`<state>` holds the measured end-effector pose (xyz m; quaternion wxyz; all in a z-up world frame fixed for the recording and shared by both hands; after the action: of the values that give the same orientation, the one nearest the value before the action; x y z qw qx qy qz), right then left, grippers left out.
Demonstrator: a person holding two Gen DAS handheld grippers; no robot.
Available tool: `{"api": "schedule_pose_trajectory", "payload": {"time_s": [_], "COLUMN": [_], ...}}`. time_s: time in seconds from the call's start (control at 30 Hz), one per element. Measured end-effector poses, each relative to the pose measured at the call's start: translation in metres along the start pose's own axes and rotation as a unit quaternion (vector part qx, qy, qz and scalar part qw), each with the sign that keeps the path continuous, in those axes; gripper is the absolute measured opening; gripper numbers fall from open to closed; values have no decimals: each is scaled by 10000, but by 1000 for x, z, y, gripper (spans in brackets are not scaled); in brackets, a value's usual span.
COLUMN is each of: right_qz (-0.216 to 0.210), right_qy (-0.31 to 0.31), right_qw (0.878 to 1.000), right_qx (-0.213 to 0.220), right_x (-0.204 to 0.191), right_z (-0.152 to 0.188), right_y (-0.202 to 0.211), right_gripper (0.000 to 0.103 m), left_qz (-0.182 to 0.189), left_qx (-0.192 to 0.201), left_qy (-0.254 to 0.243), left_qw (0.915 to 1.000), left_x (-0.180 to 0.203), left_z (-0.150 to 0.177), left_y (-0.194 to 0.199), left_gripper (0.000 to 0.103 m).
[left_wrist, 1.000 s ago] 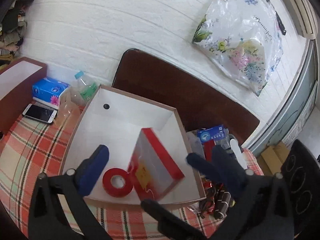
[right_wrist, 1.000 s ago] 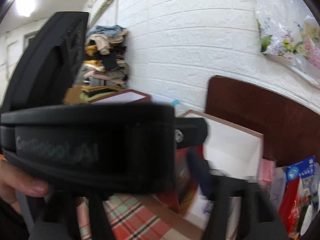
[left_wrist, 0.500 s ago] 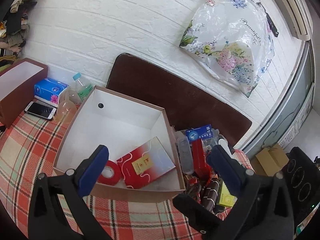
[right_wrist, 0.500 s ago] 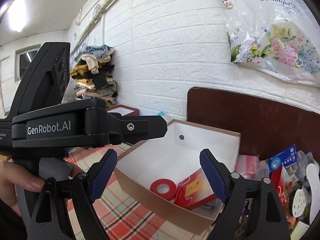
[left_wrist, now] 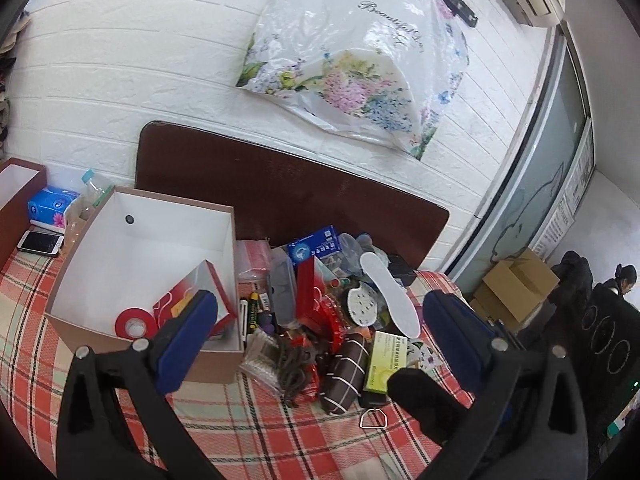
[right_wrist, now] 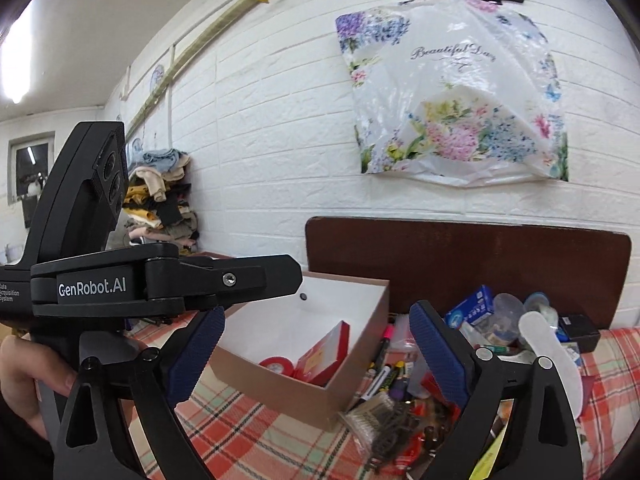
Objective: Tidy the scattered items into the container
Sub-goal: 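Move the right gripper back over the pile toward the yellow medicine box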
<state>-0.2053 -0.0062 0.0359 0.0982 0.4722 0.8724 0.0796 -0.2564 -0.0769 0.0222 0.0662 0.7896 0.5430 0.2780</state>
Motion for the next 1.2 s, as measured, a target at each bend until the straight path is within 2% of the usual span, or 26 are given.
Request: {"api": "schedule_pose_trajectory", "payload": {"time_s": [0.07,0.17,0.3,0.43,0.57,0.77,0.93,1.2], "right_qz": [142,318,563,1097,1460,1708,1856,1905], "right_qy": [-83,-140,-279,-433,-490,-823,-1384,-1738], "right_qw": [9999,9993,9978,9910,9845,9775,9688,9608], "right_qx": [-17,-126,-188,-626,-840,-923,-889,-1016], "right_x": [16,37,62,90,111,147,184,211], "right_z": [2,8,14,31,48,64,73,96], "right_y": [14,30,52,62,75,92,104,103], "right_gripper": [95,102,102,102,102,102,102,102], "left_qz": [63,150,194,109,113,114,144,261], "left_qx": [-31,-60,-120,-278,-424,-690,-947,-1271], "left_qy": [-93,-259,-391,-454,-397,-403,-383,-420], "left_qw": [9999,9995,9990,9985,9982,9967,9947,9907], "left_x": [19,45,70,84,92,103,109,120], "left_z": [2,5,9,21,36,61,83,110], "left_y": [-1,-2,-6,-14,-26,-45,-63,-93], "left_gripper": [103,103,103,103,103,103,103,103]}}
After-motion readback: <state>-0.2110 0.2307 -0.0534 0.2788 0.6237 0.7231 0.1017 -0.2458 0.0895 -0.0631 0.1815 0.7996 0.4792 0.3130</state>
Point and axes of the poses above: each gripper's, at about its wrist camera, not at the fingertips, and y roughly against the way its jaws point, x to its right, z to its underside, the point moved 9 cm from there along -y, roughly the way its jaws point, and after that the axes turned 1 degree about -y, right-handed, at the moved point
